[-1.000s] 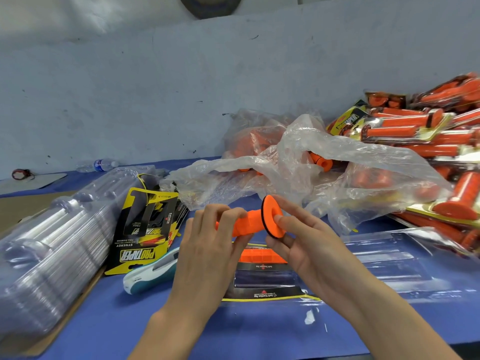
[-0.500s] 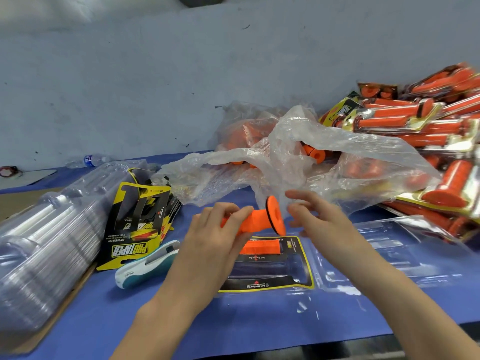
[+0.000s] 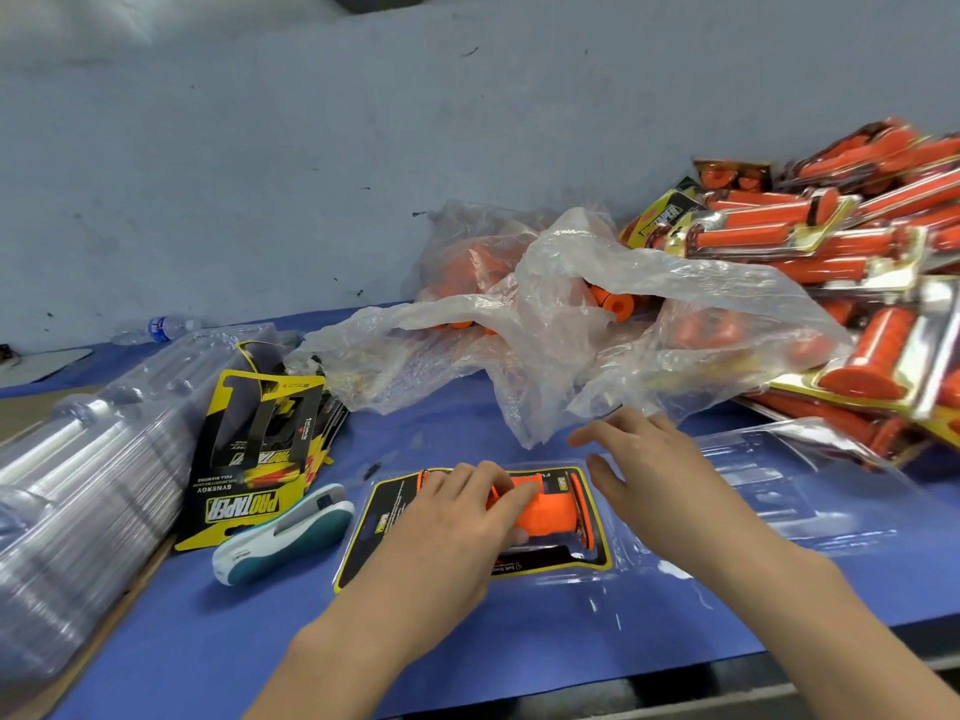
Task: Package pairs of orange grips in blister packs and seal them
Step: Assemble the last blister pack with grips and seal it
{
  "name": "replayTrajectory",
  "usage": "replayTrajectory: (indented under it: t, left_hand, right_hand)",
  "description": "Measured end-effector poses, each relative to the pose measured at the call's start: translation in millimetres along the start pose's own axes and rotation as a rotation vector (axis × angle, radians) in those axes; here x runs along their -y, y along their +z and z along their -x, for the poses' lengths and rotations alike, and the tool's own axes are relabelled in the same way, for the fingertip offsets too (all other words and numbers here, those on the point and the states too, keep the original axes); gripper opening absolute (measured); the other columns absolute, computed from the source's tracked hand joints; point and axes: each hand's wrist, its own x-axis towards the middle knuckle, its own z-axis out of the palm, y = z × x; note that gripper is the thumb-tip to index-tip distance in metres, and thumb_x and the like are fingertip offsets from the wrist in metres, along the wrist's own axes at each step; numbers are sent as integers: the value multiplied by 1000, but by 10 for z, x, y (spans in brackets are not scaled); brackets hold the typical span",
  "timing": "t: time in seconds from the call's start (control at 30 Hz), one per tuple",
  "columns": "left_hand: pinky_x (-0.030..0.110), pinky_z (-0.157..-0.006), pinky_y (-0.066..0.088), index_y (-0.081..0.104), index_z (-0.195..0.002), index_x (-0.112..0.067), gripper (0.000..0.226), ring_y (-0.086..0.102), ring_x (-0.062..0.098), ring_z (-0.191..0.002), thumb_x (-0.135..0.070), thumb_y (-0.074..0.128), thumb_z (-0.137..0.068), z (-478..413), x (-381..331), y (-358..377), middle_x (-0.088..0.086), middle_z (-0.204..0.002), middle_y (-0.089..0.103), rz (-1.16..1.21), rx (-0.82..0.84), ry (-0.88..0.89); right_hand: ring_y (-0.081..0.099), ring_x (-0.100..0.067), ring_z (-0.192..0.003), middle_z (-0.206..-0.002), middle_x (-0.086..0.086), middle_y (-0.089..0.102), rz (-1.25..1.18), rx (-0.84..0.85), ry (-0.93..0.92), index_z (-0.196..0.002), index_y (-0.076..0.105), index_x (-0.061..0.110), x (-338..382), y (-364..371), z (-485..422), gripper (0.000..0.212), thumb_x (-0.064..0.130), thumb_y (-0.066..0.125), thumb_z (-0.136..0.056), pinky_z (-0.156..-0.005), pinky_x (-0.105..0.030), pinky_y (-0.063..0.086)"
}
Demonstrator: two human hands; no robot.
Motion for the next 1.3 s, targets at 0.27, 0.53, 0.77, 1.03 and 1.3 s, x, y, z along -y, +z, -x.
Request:
replayTrajectory:
  t: [0.27,0.53,0.77,1.03,1.3]
  left_hand:
    - [31,-75,50,61,-123,-24,33,60,18,-89,-31,67,-91,29,-19,44,-5,-106,61,50,97,-7]
    - [39,-88,48,58,-131,-25,45,56,19,-103,-45,31,-101,94,255,-162,-5,-113,61,185,96,-314]
    - [38,-73,44,63,-98,-17,21,60,28,-85,-28,46,-102,458,658,-255,0,-83,63,339,68,-869]
    - [36,-67,40,59,-88,-23,25,65,26,-86,-38,45,-101,686,676,-145,-1,-85,71,238,177,-970]
    - [34,-62,43,58,-71,-21,41,53,13,-57,-38,40,-103,673,753,-113,-5,-55,52,239,290,-939]
  right_hand:
    - [42,-19,-121,-132,11,48,7,27,-46,-135,48,41,-27,-14,13,35,34,38,-102,-103,-31,32]
    - [45,-19,-117,-127,8,54,-58,-93,-41,-131,53,36,-49,-43,62,32,31,43,-101,-100,-33,35]
    - [59,3,-86,-90,20,66,-786,-393,252,-96,65,37,196,-149,451,24,16,53,-95,-68,-13,44]
    - [42,-21,-48,-69,-9,47,-1510,-370,925,-85,50,11,474,191,791,15,0,46,-95,-52,-33,38]
    - [42,-23,-52,-72,-15,42,-1559,-385,1096,-86,44,6,484,277,716,13,0,46,-97,-54,-32,40]
